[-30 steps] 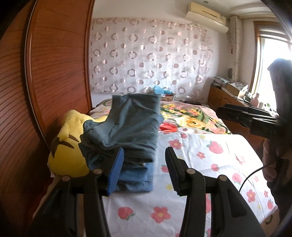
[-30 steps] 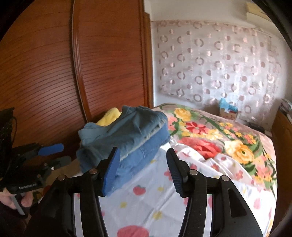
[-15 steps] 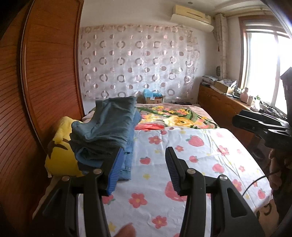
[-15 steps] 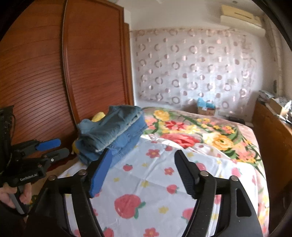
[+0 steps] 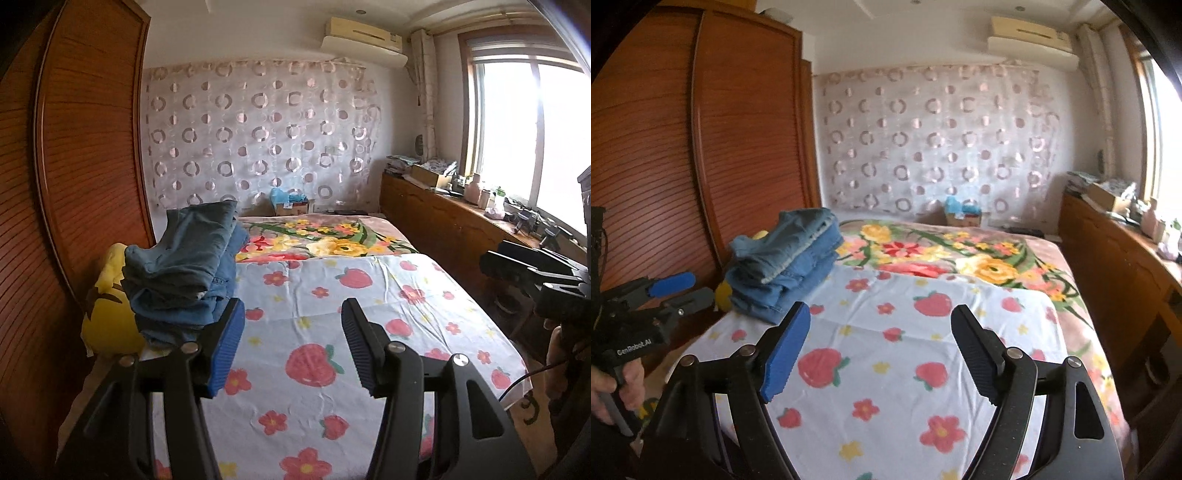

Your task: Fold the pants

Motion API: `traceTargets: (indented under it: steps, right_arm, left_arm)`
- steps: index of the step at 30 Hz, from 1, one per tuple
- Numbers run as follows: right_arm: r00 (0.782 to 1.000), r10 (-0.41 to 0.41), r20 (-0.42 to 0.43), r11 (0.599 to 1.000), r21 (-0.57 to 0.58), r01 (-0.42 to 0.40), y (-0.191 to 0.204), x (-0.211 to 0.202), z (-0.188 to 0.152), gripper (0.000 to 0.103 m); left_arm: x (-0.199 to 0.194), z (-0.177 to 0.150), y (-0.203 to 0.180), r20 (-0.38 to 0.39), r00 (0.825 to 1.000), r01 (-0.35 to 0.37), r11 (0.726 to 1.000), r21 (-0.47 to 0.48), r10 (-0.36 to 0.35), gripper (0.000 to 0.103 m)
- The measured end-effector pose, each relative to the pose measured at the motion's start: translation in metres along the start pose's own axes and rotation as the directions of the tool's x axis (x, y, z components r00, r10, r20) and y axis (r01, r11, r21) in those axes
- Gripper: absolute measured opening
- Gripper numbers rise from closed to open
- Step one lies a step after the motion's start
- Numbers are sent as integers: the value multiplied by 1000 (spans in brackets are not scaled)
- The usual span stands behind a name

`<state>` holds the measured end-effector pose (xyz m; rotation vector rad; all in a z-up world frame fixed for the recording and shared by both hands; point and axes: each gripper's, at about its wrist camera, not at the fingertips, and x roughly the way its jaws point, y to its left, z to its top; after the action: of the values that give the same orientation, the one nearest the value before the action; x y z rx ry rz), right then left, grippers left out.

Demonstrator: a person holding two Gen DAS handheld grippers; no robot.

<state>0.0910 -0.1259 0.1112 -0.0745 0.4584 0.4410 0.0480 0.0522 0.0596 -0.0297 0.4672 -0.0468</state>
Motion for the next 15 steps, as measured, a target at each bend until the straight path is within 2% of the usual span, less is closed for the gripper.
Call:
traceTargets:
  steps: [8,15]
  right_arm:
    - [998,-45,41,998,36,43,-13,-36,-4,81]
    - [994,-77,82,996,51,73,-19,-57,-3,81]
  left_arm:
    - [-19,2,-11,14,1000,-5,1000,-11,5,55]
    - [-29,8,-18,34,999,-4,1000,18,4,55]
